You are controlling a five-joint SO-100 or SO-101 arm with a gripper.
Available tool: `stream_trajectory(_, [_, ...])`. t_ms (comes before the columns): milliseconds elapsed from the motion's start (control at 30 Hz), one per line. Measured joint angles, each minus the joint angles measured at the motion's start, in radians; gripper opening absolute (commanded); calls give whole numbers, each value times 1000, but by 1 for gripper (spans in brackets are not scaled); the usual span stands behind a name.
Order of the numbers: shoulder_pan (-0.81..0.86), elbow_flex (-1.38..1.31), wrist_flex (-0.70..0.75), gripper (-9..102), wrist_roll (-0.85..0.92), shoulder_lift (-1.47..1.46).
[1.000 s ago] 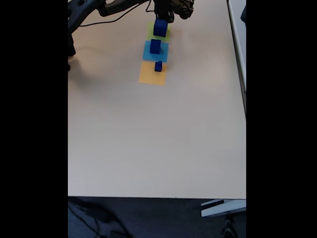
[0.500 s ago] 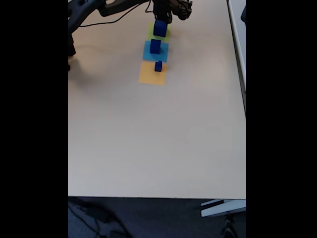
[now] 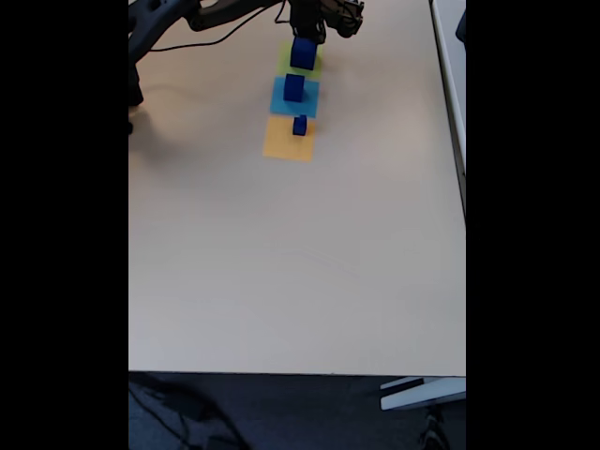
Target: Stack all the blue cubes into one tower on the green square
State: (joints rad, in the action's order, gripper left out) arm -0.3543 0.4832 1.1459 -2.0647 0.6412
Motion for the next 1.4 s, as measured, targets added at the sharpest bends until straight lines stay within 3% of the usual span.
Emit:
stream_trajectory(1067, [-6,38,0,0,11,0])
stream_trajectory(1400, [26,38,0,0,156,5])
